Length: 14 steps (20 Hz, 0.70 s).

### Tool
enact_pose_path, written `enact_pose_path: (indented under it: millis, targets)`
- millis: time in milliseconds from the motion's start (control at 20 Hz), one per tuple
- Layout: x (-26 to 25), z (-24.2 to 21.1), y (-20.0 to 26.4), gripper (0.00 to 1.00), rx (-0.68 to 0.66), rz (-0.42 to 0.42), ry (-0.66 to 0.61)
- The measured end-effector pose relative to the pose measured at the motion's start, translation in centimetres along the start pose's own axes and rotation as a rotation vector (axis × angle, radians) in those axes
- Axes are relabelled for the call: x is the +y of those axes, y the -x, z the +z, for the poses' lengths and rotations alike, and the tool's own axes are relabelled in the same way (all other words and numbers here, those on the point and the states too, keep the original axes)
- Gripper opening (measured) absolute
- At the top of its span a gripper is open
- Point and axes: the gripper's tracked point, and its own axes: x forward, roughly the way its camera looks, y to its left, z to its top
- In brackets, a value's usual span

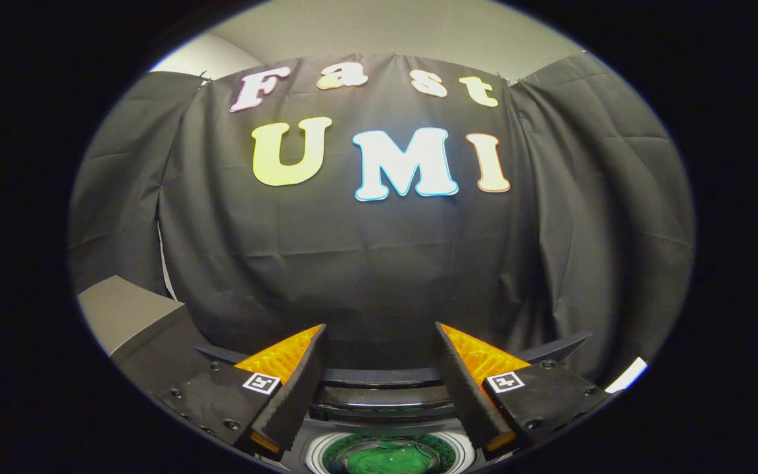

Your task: Put the clothes into the washing machine and then close the washing machine lid.

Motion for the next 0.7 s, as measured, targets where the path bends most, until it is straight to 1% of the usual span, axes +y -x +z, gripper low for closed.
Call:
enact_pose_path:
  millis: [350,550,700]
  targets:
    - [0.1,-0.4,2.6,0.98,-0.135,-0.004,-0.002]
    - [0.1,-1.2,3.7,0.98,-0.159,-0.003,0.003]
    - [0.3,-2.5,5.7,0.98,-0.174,-0.002,-0.007]
